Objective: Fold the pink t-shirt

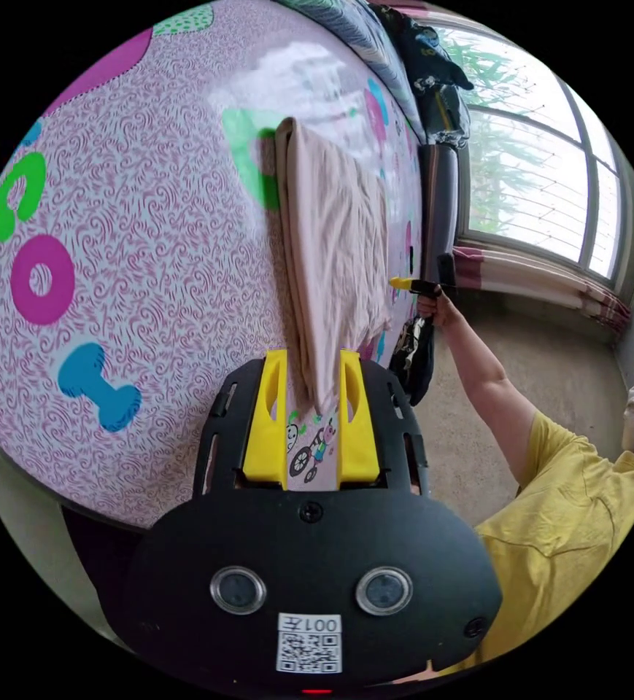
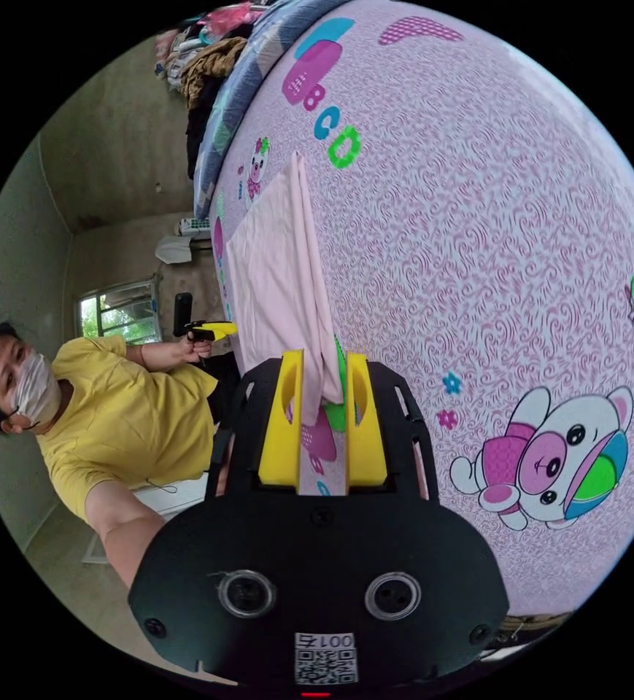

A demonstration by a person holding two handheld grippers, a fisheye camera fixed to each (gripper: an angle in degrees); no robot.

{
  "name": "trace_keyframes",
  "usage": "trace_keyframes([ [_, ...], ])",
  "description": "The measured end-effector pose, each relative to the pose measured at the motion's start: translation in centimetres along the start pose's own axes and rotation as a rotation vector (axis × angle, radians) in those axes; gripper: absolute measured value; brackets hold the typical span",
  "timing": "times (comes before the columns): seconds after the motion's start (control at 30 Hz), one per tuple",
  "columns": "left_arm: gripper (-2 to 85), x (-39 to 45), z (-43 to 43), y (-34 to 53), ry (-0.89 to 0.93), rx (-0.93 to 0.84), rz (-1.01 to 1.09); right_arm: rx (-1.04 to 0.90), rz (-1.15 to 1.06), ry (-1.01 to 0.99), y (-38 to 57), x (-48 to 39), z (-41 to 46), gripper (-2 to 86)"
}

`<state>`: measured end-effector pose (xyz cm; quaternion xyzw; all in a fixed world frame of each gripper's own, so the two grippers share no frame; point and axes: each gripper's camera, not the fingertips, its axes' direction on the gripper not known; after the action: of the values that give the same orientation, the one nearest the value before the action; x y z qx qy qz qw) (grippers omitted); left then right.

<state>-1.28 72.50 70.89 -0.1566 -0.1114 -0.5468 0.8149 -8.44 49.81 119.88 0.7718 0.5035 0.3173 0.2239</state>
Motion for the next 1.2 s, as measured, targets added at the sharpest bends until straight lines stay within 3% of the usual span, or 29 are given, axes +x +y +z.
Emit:
trace_keyframes([
  [0.17,5.7,0.1,1.0,0.9,-0.015,-0.001,-0.013,-0.088,-0.016,-0.046,0.9,2.0,1.3,7.7],
  [0.67,4.8,2.5,1.7,4.2,-0.069,-0.006,0.014,-0.058,-0.067,-0.125,6.2,5.4,2.5,7.2],
  [0.87,5.3,4.3,4.3,4.0,0.047,-0.01,0.048,-0.071,-0.159,-0.254,7.4,5.5,6.5,5.8],
  [1.2,-0.9,6.1,5.7,5.8,0.215,-0.031,0.034,-0.054,-0.198,-0.226,13.9,5.9,10.3,2.0],
])
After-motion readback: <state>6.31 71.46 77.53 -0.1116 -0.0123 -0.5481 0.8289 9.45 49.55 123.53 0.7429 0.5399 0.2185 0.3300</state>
